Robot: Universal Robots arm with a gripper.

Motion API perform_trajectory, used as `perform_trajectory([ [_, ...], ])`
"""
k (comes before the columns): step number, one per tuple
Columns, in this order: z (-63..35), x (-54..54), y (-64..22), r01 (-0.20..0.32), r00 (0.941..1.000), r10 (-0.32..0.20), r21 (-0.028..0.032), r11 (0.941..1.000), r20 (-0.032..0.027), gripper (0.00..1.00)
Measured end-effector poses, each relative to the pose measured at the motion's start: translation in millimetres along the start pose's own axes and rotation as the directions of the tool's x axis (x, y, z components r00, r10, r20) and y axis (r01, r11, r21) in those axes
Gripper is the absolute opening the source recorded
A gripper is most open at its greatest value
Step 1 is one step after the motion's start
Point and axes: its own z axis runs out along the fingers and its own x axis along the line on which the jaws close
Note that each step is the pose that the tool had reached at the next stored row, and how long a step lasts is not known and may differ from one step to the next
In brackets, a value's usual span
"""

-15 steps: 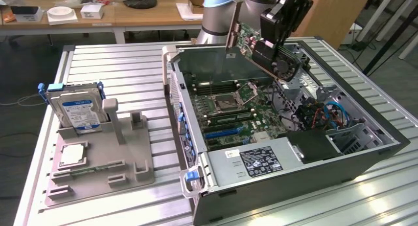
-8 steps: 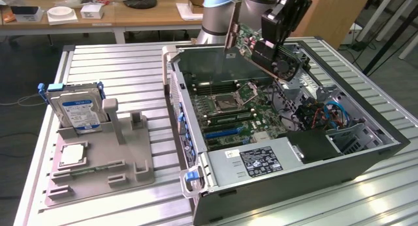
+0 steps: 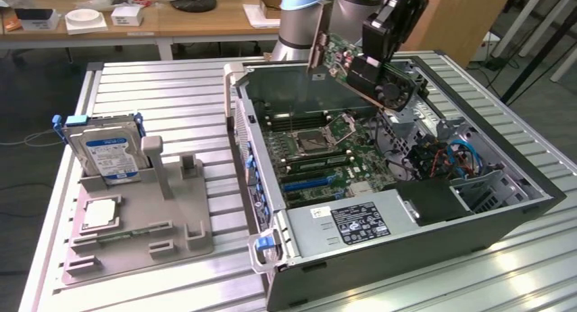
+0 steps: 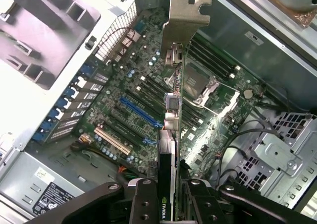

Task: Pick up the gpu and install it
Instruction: 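Insert the gpu into the slot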

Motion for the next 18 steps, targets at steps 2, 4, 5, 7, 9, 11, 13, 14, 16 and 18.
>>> perform_trajectory([
  [2,0.0,0.0,0.0,0.012,0.9999,-0.012,-0.0002,0.9999,-0.0005,0.26],
  [4,0.0,0.0,0.0,0.023,0.9997,-0.023,-0.0005,0.9997,-0.0010,0.26],
  [5,0.0,0.0,0.0,0.029,0.9996,-0.029,-0.0006,0.9996,-0.0012,0.26],
  [7,0.0,0.0,0.0,0.040,0.9992,-0.040,-0.0009,0.9992,-0.0016,0.26],
  [9,0.0,0.0,0.0,0.052,0.9987,-0.052,-0.0012,0.9987,-0.0021,0.26],
  [11,0.0,0.0,0.0,0.063,0.9980,-0.063,-0.0015,0.9980,-0.0026,0.26],
  [13,0.0,0.0,0.0,0.074,0.9972,-0.074,-0.0018,0.9972,-0.0030,0.26],
  [14,0.0,0.0,0.0,0.080,0.9968,-0.080,-0.0019,0.9968,-0.0032,0.26],
  [16,0.0,0.0,0.0,0.092,0.9958,-0.092,-0.0022,0.9958,-0.0037,0.26],
  [18,0.0,0.0,0.0,0.103,0.9946,-0.103,-0.0026,0.9947,-0.0041,0.26],
])
